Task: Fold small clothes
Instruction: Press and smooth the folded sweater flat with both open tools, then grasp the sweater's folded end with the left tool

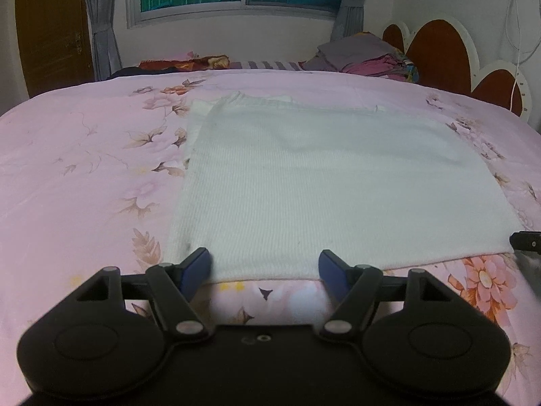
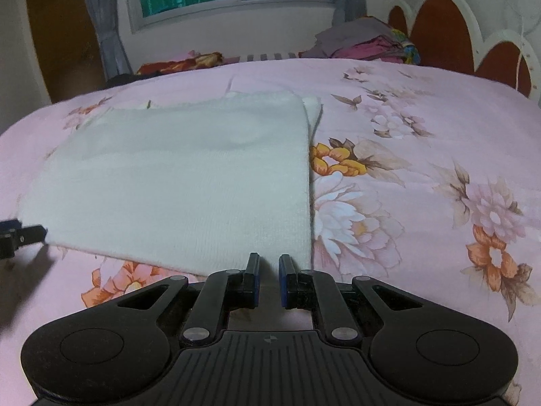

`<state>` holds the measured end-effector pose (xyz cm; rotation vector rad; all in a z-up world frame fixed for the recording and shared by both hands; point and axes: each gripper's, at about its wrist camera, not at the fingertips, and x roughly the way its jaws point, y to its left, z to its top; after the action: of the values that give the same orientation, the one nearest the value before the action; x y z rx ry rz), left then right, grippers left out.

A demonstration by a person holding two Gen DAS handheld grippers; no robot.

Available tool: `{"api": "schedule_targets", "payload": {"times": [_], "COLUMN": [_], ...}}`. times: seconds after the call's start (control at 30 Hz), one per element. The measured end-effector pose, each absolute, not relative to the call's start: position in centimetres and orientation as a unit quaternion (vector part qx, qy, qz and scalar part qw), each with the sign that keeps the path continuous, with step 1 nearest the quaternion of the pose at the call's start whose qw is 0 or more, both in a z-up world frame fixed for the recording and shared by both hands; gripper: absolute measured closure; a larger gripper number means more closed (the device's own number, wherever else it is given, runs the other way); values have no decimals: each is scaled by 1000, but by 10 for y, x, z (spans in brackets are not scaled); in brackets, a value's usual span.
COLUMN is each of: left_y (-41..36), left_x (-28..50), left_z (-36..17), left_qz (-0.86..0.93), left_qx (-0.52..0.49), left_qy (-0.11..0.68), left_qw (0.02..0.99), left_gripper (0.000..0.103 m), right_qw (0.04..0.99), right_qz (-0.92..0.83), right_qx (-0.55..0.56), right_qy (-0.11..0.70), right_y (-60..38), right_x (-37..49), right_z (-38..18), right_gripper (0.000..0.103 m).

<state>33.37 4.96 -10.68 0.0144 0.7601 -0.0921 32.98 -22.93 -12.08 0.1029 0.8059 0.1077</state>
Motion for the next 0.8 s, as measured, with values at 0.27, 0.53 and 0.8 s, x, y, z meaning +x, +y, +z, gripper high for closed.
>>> {"api": "schedule_targets", "payload": {"times": [0.27,0.53,0.8], "left_y": [85,119,128], "left_x": [304,309,339], "left_z": [-93,-125,-144], "left_qz": [-18,-43,-26], "left_qx": [-102,-356,-428], "left_qy": [364,341,293], "left_qw": [925,869,855], "left_gripper": [63,53,69], "right_qw": [914,921,915], "right_qz": [64,111,152], "right_qx": [53,106,127], "right_qy": [397,357,352], "right_y": [-234,-221,-178], "right_x": [329,325,386], "right_z": [-116,-87,-81], "right_gripper": [93,94,98]}}
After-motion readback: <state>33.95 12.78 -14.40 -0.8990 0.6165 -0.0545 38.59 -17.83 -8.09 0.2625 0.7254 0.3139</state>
